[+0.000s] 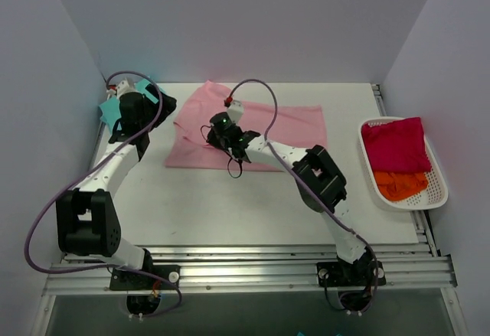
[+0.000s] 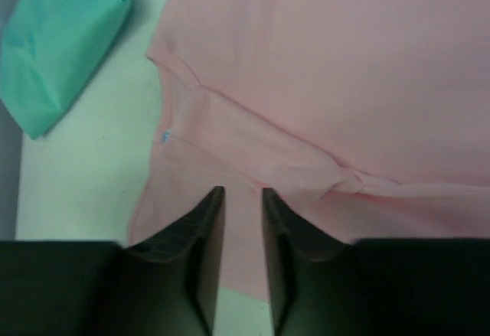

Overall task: Fold and stack the t-shirts
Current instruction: Fold the flattened tshirt in 1/3 of the way

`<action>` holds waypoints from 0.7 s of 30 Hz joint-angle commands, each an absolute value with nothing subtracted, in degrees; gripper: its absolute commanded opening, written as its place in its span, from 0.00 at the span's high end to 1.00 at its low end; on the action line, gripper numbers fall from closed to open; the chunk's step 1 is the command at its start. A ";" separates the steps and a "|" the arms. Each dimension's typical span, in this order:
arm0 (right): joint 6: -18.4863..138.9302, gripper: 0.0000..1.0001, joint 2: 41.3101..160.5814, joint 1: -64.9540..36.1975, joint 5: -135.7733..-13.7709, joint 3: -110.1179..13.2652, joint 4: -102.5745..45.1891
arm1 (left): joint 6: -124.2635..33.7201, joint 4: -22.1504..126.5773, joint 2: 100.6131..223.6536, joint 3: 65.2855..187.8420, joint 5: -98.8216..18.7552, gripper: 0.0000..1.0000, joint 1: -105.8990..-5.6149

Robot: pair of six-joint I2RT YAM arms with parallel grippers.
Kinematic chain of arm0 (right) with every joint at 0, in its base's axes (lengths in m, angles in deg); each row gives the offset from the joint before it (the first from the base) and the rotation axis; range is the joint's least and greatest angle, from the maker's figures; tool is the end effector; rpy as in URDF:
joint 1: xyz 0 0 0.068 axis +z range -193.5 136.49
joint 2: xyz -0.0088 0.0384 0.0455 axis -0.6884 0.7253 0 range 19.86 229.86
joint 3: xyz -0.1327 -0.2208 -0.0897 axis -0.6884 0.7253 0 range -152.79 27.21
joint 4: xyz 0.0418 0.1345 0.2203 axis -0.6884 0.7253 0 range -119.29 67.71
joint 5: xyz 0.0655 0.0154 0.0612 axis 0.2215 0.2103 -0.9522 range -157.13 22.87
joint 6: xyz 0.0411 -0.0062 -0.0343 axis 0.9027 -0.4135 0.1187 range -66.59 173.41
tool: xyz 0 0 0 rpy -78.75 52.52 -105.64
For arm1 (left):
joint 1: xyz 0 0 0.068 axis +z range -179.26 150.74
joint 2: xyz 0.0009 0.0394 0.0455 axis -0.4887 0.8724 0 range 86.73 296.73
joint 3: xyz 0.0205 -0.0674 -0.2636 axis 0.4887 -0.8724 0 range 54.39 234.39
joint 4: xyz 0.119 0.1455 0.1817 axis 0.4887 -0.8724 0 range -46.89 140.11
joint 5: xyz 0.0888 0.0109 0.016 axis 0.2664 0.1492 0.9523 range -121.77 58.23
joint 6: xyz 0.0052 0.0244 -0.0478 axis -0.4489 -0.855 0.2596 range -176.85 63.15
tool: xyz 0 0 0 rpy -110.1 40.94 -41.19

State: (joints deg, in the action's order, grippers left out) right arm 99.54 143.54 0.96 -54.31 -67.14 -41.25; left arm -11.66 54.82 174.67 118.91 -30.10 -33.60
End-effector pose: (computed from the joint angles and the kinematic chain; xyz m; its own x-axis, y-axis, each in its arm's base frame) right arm 0.3718 0.3539 0.2331 -0.5311 0.4638 -0.7092 -0.2151 0.7358 0.6422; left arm 0.3620 -0.0264 0.2999 -0.2597 -0.6915 -0.6741 -0.1931 0.7211 -0.6654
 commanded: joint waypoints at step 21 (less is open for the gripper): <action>100.08 0.85 159.87 2.55 -55.00 -84.32 -30.43 | -17.91 59.34 168.12 111.79 -28.52 0.10 -32.60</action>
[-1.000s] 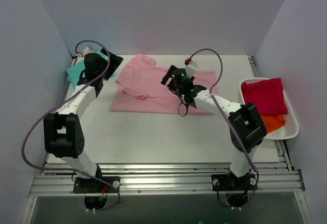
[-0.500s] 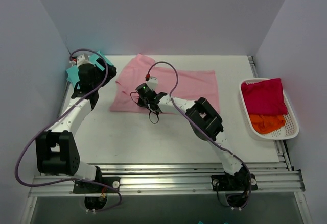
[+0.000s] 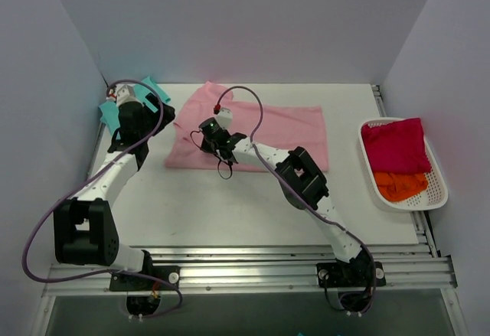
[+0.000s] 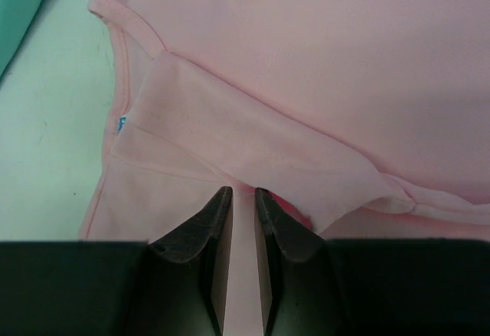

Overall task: Fold and stack the t-shirts
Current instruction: Fold the flattened tshirt in 1/3 of the way

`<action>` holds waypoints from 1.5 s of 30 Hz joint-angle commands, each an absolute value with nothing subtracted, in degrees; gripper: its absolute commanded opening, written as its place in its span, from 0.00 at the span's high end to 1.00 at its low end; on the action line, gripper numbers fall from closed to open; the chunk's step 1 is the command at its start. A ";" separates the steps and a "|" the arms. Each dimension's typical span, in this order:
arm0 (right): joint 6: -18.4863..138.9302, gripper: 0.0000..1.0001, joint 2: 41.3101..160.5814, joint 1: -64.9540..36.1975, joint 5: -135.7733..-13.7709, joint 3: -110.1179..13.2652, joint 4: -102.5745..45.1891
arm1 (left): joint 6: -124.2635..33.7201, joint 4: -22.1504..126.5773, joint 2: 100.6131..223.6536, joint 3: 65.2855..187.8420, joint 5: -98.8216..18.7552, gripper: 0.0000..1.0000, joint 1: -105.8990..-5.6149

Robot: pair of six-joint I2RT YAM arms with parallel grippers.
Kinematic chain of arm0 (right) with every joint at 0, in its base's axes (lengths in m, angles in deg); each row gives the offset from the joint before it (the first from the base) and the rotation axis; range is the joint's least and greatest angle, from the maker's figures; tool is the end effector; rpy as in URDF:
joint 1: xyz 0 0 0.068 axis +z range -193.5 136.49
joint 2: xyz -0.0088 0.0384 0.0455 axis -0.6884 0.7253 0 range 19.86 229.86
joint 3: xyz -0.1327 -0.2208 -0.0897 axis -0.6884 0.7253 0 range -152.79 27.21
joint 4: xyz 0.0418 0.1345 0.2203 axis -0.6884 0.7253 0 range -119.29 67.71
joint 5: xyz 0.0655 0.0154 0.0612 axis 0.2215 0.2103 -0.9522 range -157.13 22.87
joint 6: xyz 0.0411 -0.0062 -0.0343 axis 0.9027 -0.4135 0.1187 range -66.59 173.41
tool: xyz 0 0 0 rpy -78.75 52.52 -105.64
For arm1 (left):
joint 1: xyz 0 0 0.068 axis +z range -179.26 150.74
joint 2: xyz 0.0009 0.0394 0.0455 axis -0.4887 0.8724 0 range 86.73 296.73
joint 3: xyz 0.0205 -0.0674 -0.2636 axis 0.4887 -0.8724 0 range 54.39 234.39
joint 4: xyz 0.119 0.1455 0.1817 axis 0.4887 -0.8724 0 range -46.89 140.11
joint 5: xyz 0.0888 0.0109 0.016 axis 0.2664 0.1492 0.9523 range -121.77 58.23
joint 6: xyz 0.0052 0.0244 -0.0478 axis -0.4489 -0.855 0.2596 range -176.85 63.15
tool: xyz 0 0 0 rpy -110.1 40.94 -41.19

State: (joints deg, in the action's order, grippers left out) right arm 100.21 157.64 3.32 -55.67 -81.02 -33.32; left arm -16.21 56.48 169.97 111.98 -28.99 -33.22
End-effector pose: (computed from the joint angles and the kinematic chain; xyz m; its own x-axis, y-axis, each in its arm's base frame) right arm 0.3860 0.4011 0.1754 -0.6333 0.3692 -0.6802 -0.1904 0.7775 0.5993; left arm 0.3384 -0.0217 0.2875 -0.2653 -0.6338 -0.7266 -0.1969 0.7734 -0.6026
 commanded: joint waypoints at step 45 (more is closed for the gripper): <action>92.50 0.41 124.58 -14.50 -43.68 -48.41 -54.50 | -13.62 55.38 178.21 112.32 -24.13 0.13 -36.55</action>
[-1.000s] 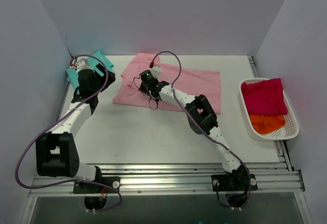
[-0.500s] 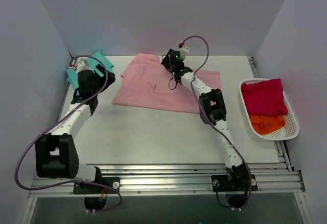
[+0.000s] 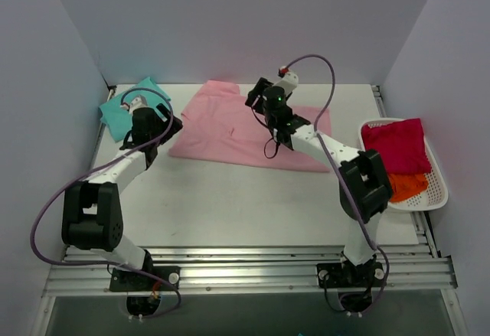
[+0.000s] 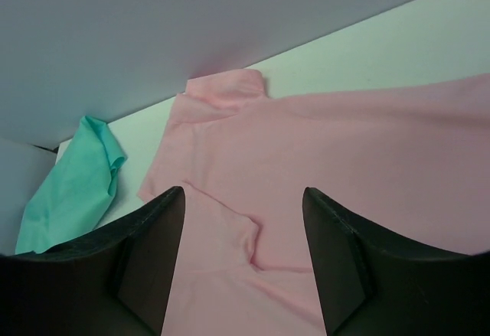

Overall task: Fold and stack the t-shirts
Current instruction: Fold the flattened tshirt in 1/3 of the way

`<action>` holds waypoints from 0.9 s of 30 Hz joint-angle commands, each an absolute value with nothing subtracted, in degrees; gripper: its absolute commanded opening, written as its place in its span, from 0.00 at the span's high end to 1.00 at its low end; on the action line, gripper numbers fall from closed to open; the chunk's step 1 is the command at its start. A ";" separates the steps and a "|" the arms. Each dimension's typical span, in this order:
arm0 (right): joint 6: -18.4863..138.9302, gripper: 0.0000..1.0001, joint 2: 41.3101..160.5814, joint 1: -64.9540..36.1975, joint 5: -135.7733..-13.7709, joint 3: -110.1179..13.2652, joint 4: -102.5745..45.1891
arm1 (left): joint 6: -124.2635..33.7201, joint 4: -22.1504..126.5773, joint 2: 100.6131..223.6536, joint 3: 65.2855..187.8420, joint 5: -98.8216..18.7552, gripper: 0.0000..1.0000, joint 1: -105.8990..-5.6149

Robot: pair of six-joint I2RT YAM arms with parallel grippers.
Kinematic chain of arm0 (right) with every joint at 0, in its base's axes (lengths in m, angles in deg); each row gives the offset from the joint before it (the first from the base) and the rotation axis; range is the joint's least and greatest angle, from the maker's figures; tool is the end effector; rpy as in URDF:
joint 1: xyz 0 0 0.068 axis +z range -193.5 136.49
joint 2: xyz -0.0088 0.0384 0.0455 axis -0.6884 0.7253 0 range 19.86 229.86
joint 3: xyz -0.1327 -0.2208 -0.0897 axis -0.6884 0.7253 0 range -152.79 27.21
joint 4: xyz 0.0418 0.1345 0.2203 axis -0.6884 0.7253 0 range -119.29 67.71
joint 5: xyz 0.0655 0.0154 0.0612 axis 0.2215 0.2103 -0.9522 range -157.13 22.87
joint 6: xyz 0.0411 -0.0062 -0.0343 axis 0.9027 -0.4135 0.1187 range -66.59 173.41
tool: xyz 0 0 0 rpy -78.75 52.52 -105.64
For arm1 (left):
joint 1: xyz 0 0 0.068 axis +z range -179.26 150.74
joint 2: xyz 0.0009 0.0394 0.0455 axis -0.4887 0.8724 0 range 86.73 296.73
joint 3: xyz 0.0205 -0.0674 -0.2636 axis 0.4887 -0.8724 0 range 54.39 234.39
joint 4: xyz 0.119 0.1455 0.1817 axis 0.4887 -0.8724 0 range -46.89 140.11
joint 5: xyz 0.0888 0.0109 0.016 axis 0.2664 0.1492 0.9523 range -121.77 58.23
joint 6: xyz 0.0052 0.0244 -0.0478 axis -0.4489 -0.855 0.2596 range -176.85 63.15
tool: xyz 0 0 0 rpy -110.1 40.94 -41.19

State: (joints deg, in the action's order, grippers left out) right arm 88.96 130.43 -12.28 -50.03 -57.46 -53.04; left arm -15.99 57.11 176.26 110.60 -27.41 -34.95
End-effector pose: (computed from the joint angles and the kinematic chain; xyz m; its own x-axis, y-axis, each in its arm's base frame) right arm 0.4051 0.2333 0.3037 -0.1680 0.5480 -0.8194 -0.1801 0.8002 0.5721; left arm 0.3522 -0.0324 0.2445 -0.3542 -0.6203 -0.6999 -0.2652 0.7843 -0.5609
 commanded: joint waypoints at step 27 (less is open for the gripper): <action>119.41 0.36 82.36 -10.63 -27.05 0.39 -33.77 | -2.27 66.54 191.05 102.12 -23.33 0.55 -38.49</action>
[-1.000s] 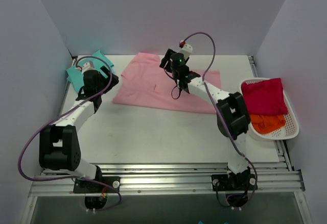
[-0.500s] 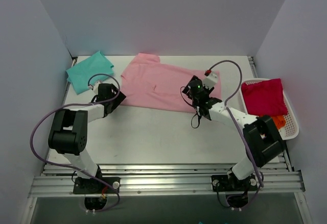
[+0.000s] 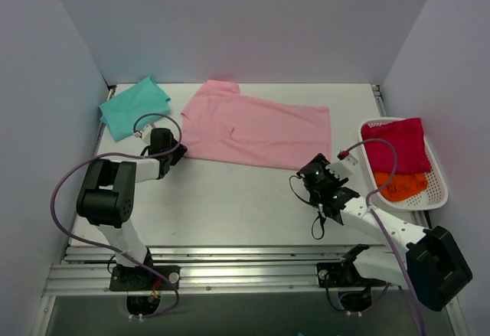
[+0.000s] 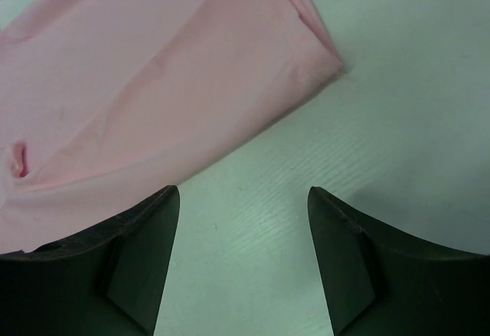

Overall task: Fold and stack the t-shirts
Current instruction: Fold the flattened tshirt in 1/3 of the way

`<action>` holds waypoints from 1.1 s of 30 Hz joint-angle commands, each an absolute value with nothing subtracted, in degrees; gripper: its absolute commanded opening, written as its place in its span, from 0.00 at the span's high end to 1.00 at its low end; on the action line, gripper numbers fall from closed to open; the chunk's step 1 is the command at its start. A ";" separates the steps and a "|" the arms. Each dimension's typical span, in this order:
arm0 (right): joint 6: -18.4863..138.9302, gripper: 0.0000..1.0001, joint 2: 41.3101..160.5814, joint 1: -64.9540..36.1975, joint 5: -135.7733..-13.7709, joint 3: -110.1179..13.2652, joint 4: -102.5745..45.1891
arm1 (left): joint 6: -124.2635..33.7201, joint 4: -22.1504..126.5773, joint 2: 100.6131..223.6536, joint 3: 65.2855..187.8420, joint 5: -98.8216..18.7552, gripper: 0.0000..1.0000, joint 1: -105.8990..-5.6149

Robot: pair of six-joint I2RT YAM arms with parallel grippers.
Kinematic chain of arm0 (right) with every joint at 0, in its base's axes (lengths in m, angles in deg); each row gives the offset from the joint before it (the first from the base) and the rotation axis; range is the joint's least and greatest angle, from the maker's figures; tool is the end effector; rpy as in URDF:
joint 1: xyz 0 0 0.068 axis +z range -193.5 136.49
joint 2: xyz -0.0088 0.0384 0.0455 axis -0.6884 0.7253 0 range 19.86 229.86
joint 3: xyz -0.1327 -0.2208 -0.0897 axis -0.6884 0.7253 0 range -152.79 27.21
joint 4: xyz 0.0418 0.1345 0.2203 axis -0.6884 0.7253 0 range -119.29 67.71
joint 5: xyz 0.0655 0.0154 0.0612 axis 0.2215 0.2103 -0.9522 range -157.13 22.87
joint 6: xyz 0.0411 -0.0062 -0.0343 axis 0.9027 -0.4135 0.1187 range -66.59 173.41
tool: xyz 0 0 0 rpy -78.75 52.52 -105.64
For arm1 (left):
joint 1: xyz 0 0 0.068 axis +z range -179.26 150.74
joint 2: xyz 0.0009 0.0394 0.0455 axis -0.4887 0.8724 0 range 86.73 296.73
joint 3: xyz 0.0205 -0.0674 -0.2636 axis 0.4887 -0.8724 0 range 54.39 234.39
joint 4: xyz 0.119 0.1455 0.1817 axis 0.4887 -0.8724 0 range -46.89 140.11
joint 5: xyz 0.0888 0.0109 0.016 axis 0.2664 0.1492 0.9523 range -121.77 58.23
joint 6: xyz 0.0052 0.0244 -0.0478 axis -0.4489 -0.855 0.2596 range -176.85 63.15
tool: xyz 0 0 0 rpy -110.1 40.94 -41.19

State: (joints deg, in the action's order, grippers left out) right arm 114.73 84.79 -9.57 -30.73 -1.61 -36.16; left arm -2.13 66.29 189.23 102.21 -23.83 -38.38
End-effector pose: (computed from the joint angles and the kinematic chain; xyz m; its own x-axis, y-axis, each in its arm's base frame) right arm 0.2036 0.1115 0.2066 -0.2117 0.7087 -0.6730 0.3460 0.6984 0.6265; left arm 0.3495 -0.0511 0.1380 -0.3961 -0.7553 -0.5221 -0.4728 0.6553 -0.5891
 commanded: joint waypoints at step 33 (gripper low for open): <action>113.17 1.00 113.65 -29.27 -41.47 -6.02 -54.51 | -3.50 69.27 192.28 102.30 -25.27 0.98 -37.43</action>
